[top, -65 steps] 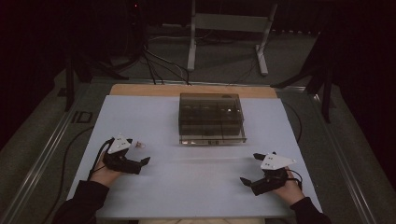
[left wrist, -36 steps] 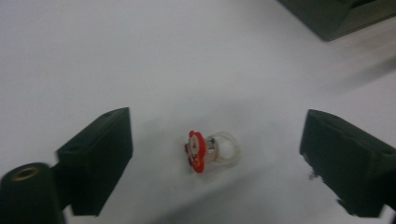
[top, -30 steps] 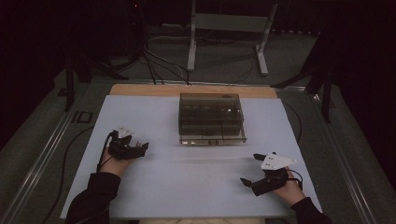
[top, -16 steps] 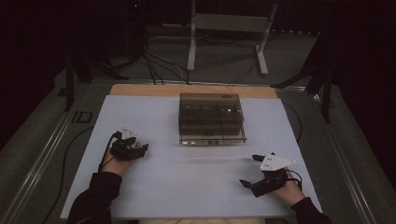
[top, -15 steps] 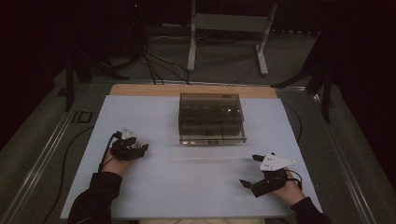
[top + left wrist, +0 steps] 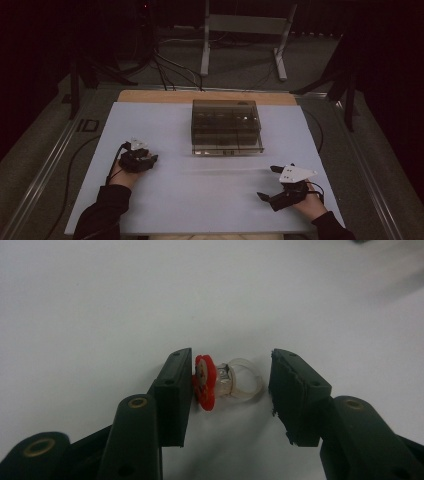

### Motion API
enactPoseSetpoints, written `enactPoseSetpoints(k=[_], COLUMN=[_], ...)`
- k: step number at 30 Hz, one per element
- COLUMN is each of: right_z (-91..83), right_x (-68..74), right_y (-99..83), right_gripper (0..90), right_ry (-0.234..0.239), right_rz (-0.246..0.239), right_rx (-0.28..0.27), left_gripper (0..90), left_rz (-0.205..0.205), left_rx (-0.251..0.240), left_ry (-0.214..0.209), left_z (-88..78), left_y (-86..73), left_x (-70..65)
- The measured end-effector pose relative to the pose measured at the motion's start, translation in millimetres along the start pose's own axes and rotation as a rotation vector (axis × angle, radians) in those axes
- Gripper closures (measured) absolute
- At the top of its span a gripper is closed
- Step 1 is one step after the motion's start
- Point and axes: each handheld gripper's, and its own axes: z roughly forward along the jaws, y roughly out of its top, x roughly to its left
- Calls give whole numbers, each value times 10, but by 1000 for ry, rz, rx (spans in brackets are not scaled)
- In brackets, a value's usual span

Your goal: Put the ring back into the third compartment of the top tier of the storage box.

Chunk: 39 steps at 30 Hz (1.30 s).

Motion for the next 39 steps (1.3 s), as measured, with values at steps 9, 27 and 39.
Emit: enactPoseSetpoints(k=[9,27,39], right_z=[-3,0,5], right_x=[2,6,10], right_y=[1,5,5], right_gripper=[0,0,0], right_ry=[0,0,2], right_rz=[-3,-6,-6], right_rx=[1,3,4], left_gripper=[580,592,592], left_rz=[6,-15,28], left_rx=[6,-9,-25], left_ry=[-2,-25,-99], left_z=[-16,-160,-260], left_y=[-10,73,145], left_x=[14,4,-124])
